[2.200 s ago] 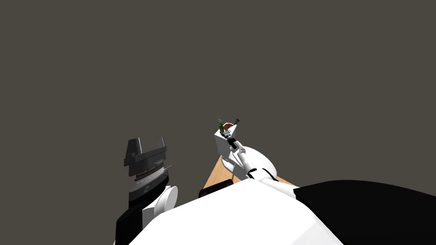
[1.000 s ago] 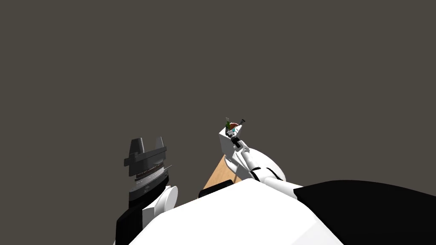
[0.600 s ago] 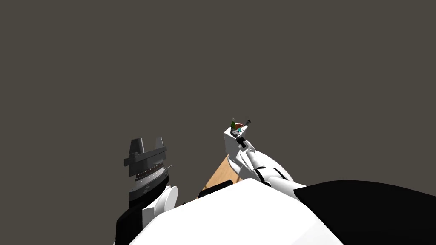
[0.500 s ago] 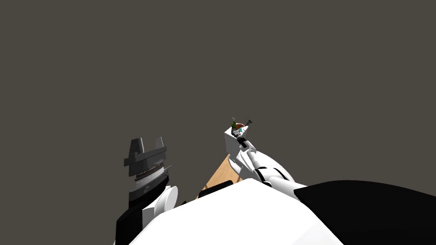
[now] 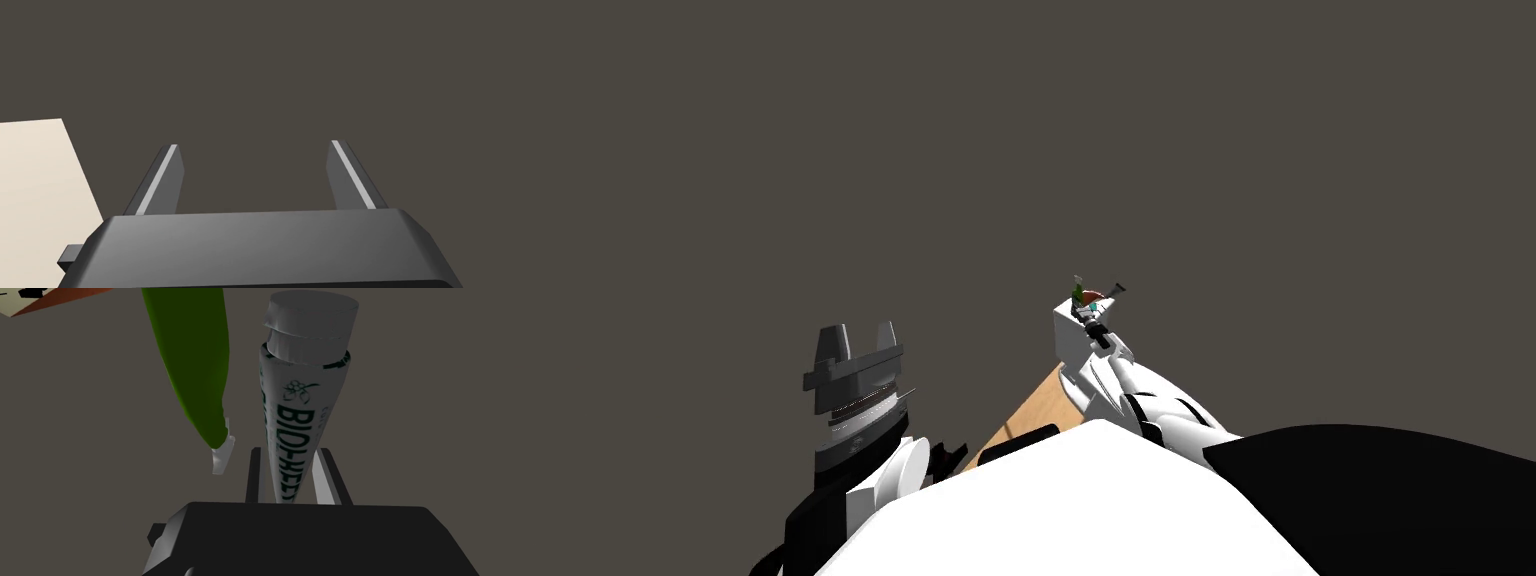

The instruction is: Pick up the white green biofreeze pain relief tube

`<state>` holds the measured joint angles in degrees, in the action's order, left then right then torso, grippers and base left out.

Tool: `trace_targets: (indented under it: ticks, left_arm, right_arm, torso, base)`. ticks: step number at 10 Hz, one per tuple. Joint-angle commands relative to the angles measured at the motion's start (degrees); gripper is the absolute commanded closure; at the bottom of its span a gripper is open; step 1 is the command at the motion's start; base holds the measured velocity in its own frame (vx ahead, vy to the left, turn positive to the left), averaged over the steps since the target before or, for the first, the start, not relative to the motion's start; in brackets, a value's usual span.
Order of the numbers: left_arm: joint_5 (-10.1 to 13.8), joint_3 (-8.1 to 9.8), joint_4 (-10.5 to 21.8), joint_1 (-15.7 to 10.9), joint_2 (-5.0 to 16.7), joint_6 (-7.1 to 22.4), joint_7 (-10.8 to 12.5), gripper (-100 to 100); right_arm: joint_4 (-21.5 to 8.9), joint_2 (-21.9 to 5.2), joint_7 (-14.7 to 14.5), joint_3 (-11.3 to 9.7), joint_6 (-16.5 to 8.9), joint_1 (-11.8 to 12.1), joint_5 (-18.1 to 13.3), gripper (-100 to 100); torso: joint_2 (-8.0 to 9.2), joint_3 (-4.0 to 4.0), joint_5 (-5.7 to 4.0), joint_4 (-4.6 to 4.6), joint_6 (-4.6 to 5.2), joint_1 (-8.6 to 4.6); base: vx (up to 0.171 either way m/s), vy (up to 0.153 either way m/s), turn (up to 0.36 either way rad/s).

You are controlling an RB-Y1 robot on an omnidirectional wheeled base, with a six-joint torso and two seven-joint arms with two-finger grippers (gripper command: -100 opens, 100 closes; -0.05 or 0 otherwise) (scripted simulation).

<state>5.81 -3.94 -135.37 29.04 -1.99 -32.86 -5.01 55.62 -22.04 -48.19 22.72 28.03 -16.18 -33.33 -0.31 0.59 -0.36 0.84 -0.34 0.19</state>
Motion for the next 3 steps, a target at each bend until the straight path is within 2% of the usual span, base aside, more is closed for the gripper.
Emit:
trace_targets:
  ticks: [1,2,3]
  left_arm:
    - [0.0,0.0,0.0,0.0,0.0,0.0,0.0,0]
    - [0.0,0.01,0.0,0.01,0.0,0.0,0.0,0]
    - [0.0,0.01,0.0,0.01,0.01,0.0,0.0,0]
  right_arm:
    - [-2.86,-1.5,-0.47,1.65,1.28,-1.22,0.73,100]
    - [-2.29,-0.79,-0.44,1.22,0.73,-1.11,0.47,100]
    - [-2.7,-0.87,-0.65,1.39,1.04,-1.29,0.53,0]
  torso:
    - [0.0,0.0,0.0,0.0,0.0,0.0]
    - [-0.07,0.04,-0.01,0.01,0.05,-0.11]
    - [-0.18,0.1,-0.04,0.03,0.05,-0.24]
  base:
    - [-0.065,0.066,0.109]
    - [-0.023,0.02,0.001]
    - [-0.005,0.005,-0.002]
